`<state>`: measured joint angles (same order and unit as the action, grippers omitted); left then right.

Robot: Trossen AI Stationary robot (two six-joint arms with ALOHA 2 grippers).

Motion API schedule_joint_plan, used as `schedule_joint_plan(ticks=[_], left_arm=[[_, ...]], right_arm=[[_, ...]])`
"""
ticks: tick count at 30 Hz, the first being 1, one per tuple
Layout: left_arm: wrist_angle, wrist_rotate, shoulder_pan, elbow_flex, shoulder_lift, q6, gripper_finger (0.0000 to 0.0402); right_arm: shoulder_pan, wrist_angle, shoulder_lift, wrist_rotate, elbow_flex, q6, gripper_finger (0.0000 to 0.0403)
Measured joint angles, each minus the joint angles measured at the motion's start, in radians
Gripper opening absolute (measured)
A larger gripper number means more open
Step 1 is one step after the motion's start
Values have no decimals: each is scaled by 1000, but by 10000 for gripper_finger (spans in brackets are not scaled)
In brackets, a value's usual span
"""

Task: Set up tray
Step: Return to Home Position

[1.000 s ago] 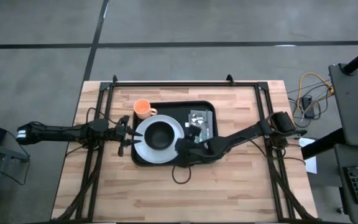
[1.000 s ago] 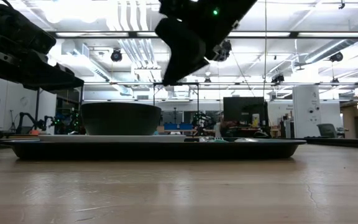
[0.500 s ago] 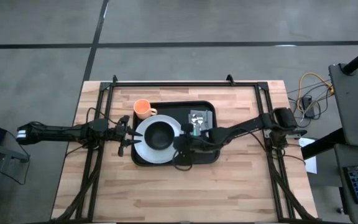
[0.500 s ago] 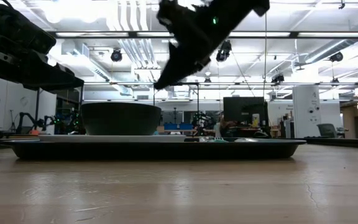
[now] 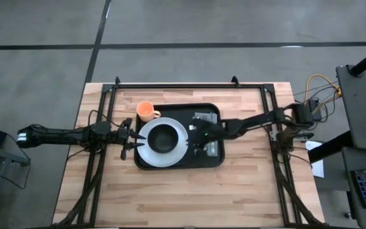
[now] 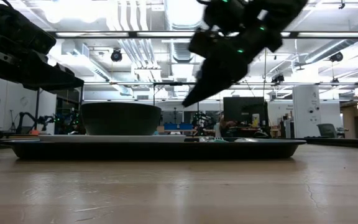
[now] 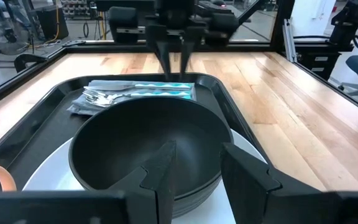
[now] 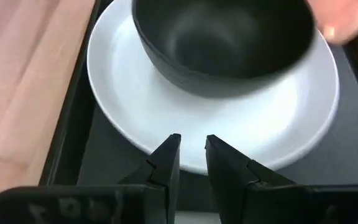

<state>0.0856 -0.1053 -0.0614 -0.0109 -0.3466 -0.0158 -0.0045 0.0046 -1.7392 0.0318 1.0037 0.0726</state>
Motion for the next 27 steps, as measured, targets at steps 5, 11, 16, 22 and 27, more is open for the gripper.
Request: schedule_joint_plan(ticks=[5, 11, 16, 22, 27], left_arm=[[0, 0, 0, 0, -5, 0, 105], [0, 0, 0, 0, -8, 0, 105], [0, 0, 0, 0, -8, 0, 105], [0, 0, 0, 0, -7, 0, 105], [0, 0, 0, 0, -8, 0, 105]], right_arm=[[-65, 110, 150, 33, -174, -7, 68], [-83, 396, 346, 48, -416, 20, 68], [-84, 549, 502, 48, -577, 48, 68], [-87, 583, 676, 48, -696, 52, 68], [-106, 577, 817, 47, -790, 51, 68]])
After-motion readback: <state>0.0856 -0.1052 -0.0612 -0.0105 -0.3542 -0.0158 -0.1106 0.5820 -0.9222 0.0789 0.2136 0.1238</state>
